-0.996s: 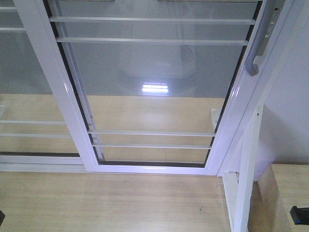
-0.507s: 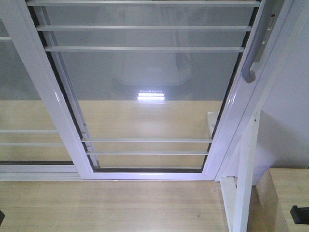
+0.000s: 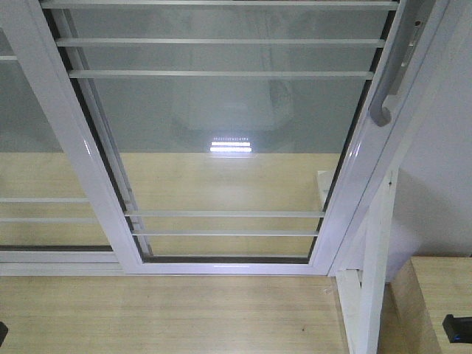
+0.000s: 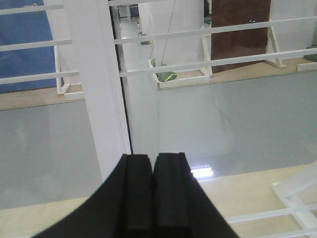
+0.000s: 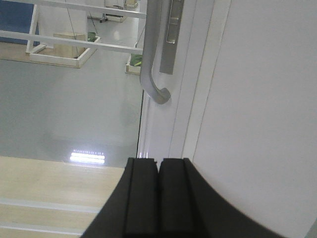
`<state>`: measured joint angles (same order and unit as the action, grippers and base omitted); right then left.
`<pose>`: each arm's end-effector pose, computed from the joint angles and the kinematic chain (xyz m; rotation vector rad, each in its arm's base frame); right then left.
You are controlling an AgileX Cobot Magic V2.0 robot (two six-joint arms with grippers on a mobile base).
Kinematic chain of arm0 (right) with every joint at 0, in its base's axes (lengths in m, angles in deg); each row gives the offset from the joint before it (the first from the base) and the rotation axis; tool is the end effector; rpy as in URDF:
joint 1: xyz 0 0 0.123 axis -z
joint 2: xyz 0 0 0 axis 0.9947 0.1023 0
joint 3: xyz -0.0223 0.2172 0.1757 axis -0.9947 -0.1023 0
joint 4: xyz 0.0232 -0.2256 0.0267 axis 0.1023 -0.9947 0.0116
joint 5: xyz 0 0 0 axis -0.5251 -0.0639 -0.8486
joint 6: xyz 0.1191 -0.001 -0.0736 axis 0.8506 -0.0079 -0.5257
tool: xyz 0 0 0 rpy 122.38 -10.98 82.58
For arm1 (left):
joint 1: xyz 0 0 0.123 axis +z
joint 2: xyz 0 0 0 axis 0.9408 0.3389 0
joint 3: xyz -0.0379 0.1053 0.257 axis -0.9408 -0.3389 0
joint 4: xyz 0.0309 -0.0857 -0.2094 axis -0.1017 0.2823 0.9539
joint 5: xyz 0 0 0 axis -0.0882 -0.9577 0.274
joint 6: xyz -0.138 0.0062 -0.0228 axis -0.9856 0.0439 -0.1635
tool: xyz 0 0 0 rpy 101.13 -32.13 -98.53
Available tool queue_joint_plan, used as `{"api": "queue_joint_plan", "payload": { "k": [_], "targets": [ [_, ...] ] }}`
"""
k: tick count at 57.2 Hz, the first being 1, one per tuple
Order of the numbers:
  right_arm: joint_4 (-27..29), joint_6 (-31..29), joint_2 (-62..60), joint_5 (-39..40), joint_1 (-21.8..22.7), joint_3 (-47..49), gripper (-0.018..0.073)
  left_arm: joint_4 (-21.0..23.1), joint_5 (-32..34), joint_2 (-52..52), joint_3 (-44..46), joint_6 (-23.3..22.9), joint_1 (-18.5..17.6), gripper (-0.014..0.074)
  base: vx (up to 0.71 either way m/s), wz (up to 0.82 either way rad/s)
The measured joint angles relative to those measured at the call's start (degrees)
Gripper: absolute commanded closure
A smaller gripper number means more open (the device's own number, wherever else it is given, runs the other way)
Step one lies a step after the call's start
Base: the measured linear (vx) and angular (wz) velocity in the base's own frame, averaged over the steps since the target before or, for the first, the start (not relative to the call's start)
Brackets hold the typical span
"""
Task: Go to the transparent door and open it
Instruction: 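Creep the base closer and align it facing the door handle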
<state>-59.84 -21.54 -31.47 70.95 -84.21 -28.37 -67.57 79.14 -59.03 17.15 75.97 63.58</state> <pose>0.0848 -0.0009 0.1729 -0.0931 1.7469 -0.0868 0.0862 -0.0093 0.1861 0.1507 1.6465 -0.0303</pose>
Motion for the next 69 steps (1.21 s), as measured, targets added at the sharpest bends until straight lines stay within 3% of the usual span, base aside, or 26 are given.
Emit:
{"api": "queue_joint_plan", "payload": {
  "k": [69],
  "targets": [
    [-3.0, -0.1, 0.0, 0.0, 0.0, 0.0, 0.0561, 0.0, 0.6, 0.0, 0.0, 0.0, 0.0, 0.0594, 0.00, 0.00]
  ]
}}
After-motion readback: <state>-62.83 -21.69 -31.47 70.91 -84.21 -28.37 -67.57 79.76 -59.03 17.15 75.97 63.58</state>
